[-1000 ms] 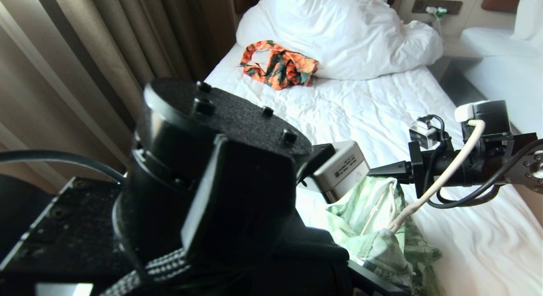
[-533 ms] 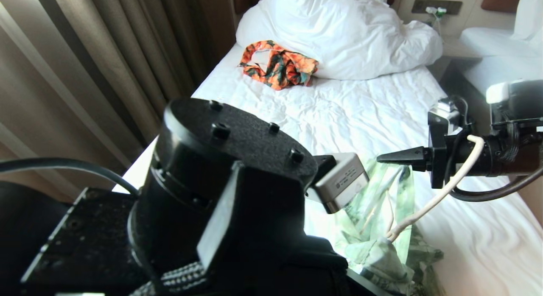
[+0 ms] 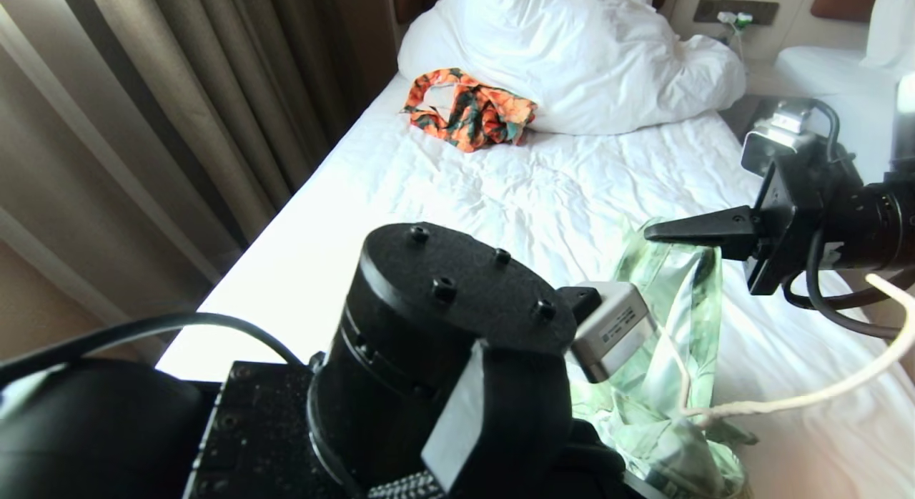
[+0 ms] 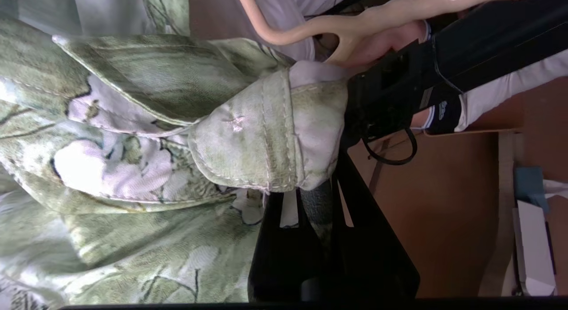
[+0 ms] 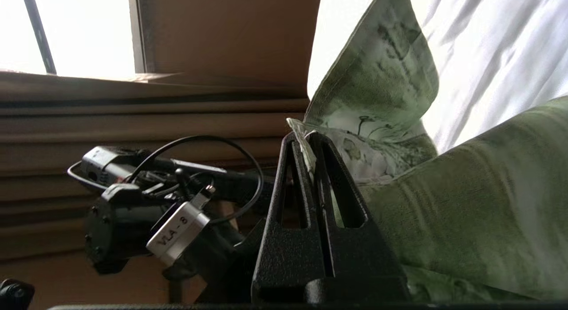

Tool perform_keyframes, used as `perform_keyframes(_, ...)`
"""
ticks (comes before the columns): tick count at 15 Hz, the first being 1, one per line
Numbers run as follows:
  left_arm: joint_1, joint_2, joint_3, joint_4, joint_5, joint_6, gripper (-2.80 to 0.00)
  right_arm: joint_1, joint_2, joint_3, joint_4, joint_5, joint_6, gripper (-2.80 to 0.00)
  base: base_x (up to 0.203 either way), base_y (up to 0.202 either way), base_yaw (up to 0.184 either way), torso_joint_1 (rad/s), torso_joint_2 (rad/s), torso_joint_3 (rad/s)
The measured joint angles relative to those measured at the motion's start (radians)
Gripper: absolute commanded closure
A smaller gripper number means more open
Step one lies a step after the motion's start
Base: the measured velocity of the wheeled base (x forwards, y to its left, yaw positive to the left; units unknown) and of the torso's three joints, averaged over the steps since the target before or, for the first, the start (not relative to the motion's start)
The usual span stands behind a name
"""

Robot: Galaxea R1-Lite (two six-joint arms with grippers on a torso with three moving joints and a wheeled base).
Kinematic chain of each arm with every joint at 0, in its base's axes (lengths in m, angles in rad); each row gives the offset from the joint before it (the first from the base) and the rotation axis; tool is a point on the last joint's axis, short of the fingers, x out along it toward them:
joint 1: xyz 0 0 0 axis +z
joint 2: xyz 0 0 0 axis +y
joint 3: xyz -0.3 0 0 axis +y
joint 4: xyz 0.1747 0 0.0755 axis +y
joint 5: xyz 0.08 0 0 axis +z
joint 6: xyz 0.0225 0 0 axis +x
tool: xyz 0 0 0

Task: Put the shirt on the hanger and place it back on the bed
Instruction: Hook the other side of the shirt onto the hanger

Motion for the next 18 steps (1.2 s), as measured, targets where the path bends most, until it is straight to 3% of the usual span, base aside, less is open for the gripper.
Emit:
perform_keyframes(3, 0.039, 0.042, 0.038, -0.151, -0.035, 0.002, 0.0, 0.005, -0.046, -0.005, 0.025, 0.014, -0.01, 0.0, 0.0, 0.0, 0.0, 0.0, 0.0, 0.0)
perform_keyframes(7, 0.137, 0.109, 0.07, -0.348, -0.142, 0.023, 0.0, 0.008, -0.109, -0.006, 0.061, 0.027, -0.054, 0.0, 0.0, 0.0, 0.0, 0.0, 0.0, 0.0)
perform_keyframes(11, 0.196, 0.178, 0.089, -0.528, -0.166, 0.067, 0.0, -0.028, -0.142, -0.001, 0.068, 0.028, -0.088, 0.0, 0.0, 0.0, 0.0, 0.0, 0.0, 0.0)
perform_keyframes(14, 0.217, 0.18, 0.097, -0.537, -0.167, 0.068, 0.0, -0.052, -0.14, 0.002, 0.111, 0.038, -0.125, 0.0, 0.0, 0.0, 0.0, 0.0, 0.0, 0.0)
perform_keyframes(18, 0.235, 0.177, 0.093, -0.537, -0.167, 0.067, 0.0, 0.016, -0.165, -0.006, 0.142, 0.054, -0.126, 0.0, 0.0, 0.0, 0.0, 0.0, 0.0, 0.0)
